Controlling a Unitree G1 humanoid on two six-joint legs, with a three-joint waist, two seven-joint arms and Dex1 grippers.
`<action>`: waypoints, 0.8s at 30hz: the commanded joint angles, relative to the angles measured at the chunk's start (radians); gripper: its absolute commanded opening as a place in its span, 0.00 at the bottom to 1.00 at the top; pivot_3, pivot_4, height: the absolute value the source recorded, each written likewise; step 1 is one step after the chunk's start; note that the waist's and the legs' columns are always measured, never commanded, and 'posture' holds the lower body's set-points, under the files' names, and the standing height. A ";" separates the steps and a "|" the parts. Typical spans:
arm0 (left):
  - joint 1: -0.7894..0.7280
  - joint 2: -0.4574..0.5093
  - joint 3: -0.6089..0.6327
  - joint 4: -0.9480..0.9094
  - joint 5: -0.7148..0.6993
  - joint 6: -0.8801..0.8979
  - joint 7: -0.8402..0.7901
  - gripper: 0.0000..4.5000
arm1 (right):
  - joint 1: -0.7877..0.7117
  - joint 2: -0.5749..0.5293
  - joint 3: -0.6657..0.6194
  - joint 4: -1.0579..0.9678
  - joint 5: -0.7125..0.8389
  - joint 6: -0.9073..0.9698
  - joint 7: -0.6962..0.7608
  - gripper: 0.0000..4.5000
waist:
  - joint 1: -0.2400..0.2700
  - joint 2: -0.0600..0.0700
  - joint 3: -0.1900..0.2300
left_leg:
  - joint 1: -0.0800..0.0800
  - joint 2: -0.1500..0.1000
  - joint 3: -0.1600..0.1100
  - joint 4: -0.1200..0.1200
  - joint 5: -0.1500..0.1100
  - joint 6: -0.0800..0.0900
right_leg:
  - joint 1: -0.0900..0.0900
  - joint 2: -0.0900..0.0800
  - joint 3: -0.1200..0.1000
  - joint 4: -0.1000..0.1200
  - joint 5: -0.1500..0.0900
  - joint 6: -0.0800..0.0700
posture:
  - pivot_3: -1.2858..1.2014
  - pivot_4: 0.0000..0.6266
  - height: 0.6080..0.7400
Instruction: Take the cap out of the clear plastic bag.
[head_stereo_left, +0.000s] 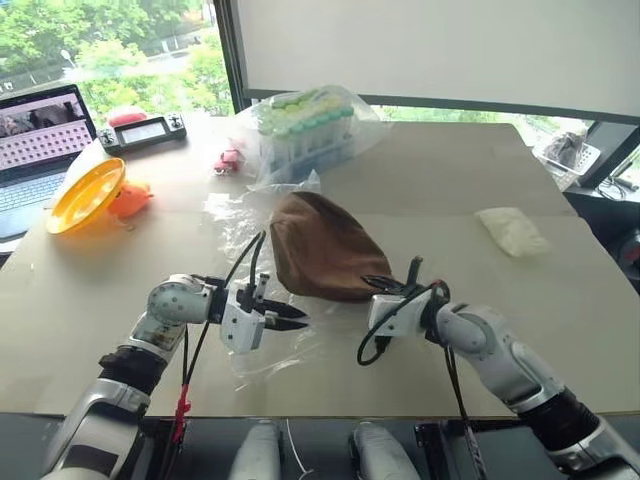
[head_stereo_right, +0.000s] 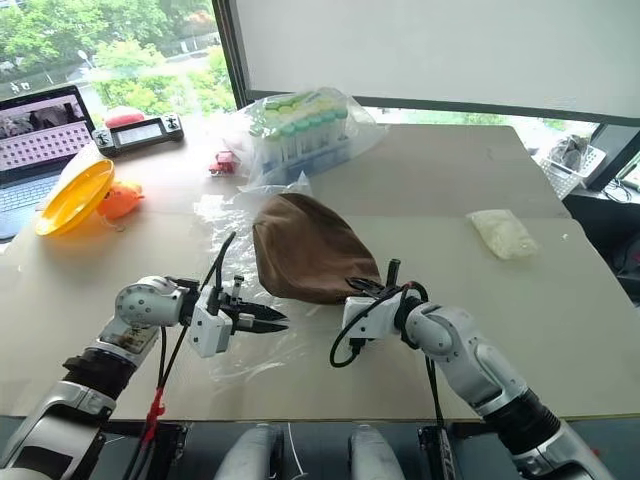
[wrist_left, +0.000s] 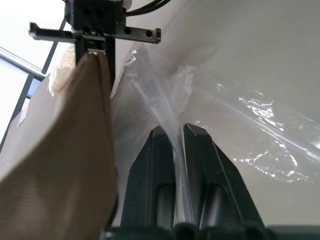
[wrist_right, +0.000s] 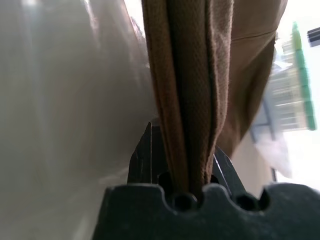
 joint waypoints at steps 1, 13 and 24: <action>0.003 0.001 -0.005 -0.030 -0.053 0.026 -0.014 0.43 | 0.062 0.019 0.008 0.067 0.030 0.118 0.094 0.10 | 0.005 0.000 0.000 | 0.001 0.000 0.000 0.000 0.000 0.000 | 0.001 0.000 0.000 0.000 0.000 0.000 | 0.52 0.24 1.00; 0.011 0.175 0.052 -0.407 -0.388 0.946 -0.052 1.00 | 0.100 0.100 -0.261 -0.198 0.496 0.461 0.308 0.99 | -0.003 0.000 -0.001 | -0.001 0.000 -0.002 -0.001 -0.001 0.001 | 0.000 0.000 -0.001 0.000 -0.001 -0.001 | 0.52 0.24 1.00; 0.005 0.065 0.371 -0.333 -0.624 1.498 0.370 1.00 | 0.138 0.133 -0.755 -0.287 1.073 0.772 0.299 0.99 | -0.015 0.002 0.001 | -0.006 0.000 -0.004 -0.001 -0.001 0.001 | -0.004 0.000 -0.002 0.001 -0.002 0.001 | 0.52 0.24 1.00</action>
